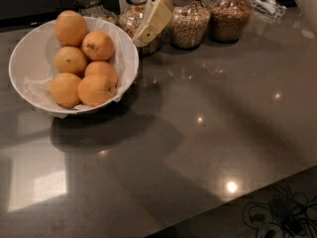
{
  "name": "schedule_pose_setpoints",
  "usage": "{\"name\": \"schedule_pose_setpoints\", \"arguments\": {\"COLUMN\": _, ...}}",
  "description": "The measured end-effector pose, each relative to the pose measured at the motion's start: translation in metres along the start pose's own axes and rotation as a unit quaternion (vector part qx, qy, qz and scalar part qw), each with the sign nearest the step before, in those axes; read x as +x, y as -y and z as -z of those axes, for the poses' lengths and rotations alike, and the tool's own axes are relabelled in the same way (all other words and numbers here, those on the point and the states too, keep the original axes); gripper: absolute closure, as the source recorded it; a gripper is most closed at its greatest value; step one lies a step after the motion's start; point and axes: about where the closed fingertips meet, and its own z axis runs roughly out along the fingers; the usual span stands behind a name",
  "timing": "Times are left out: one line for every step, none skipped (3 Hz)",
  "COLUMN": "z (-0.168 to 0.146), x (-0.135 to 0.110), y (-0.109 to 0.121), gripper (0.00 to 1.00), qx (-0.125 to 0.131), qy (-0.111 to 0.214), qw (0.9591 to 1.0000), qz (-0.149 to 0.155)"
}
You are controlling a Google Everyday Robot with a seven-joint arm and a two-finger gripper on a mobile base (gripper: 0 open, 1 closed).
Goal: Pick orange from white bowl
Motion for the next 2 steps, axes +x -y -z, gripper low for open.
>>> {"name": "schedule_pose_setpoints", "arguments": {"z": 0.0, "x": 0.0, "y": 0.0, "gripper": 0.0, "qx": 0.0, "qy": 0.0, "qw": 1.0, "qz": 0.0}}
{"name": "schedule_pose_setpoints", "arguments": {"z": -0.018, "x": -0.005, "y": 0.002, "gripper": 0.0, "qx": -0.011, "qy": 0.02, "qw": 0.9997, "qz": -0.011}}
